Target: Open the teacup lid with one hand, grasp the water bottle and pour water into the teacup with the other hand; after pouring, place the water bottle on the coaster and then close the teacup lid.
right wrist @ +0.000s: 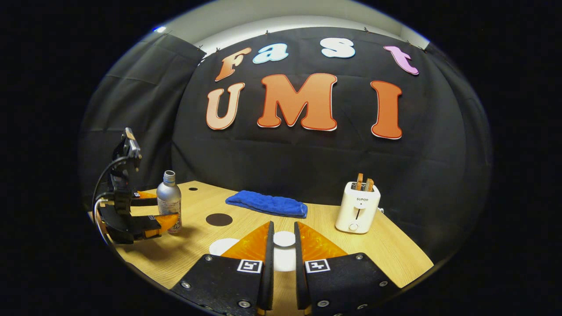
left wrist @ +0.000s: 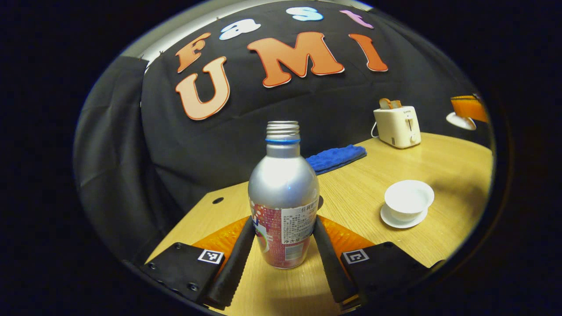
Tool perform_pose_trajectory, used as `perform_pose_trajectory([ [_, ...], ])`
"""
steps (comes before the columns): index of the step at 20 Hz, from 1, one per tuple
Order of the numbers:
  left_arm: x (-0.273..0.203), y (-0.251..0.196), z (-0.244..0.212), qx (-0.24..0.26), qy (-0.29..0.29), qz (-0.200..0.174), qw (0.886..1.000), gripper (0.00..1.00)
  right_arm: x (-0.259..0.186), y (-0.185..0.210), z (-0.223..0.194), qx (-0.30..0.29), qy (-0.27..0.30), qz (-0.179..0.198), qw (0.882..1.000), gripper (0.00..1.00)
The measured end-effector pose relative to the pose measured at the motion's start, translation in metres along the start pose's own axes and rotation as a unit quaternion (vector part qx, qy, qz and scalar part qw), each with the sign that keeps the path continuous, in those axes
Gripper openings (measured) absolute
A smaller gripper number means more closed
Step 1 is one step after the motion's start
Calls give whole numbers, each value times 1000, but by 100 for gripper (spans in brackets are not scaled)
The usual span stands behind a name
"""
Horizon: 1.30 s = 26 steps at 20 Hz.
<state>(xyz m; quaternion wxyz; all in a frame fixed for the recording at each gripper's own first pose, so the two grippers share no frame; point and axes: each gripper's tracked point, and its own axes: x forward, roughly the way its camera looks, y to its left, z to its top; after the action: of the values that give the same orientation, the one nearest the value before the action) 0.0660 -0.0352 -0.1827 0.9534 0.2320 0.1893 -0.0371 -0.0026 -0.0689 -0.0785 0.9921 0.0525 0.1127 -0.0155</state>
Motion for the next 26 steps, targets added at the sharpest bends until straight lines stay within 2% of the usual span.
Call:
perform_pose_trajectory([
  [1, 1, -1, 1, 15, -1, 1, 1000, 80, -1, -3, 0, -1, -1, -2, 1000, 22],
  [3, 1, 0, 3, 41, -1, 6, 999, 87, -5, -9, -1, -6, -2, -8, 1000, 22],
  [5, 1, 0, 2, 63, 4, 11, 998, 87, -7, -15, -2, -9, -1, -11, 1000, 22],
  [6, 1, -1, 0, 76, 6, 13, 997, 83, -9, -17, -1, -9, -2, -14, 1000, 22],
  [7, 0, -1, 0, 91, 7, 17, 996, 87, -10, -20, -2, -7, -2, -15, 1000, 22],
  [10, -1, -1, 3, 144, 2, 25, 989, 80, -14, -26, -2, -5, -4, -17, 1000, 22],
  [12, -1, -5, 4, 174, 1, 26, 984, 80, -16, -30, 0, -5, -9, -21, 1000, 21],
  [13, 0, -7, 7, 189, 0, 27, 982, 83, -18, -31, -3, -4, -9, -23, 1000, 22],
  [14, -2, -9, 8, 204, -3, 28, 979, 80, -19, -33, -3, -4, -8, -24, 1000, 22],
  [15, -2, -11, 10, 217, -4, 27, 976, 83, -19, -35, -4, -4, -8, -25, 1000, 21],
  [21, 1, -29, 3, 294, -11, 31, 955, 82, -24, -44, -5, 1, -13, -34, 999, 22],
  [22, 2, -29, 2, 307, -10, 33, 951, 87, -25, -46, -6, 0, -14, -36, 999, 21],
  [24, 3, -29, 5, 335, -13, 40, 941, 79, -26, -48, -10, -1, -12, -38, 999, 22],
  [26, 1, -26, 7, 360, -15, 50, 931, 79, -27, -48, -12, 0, -9, -37, 999, 22],
])
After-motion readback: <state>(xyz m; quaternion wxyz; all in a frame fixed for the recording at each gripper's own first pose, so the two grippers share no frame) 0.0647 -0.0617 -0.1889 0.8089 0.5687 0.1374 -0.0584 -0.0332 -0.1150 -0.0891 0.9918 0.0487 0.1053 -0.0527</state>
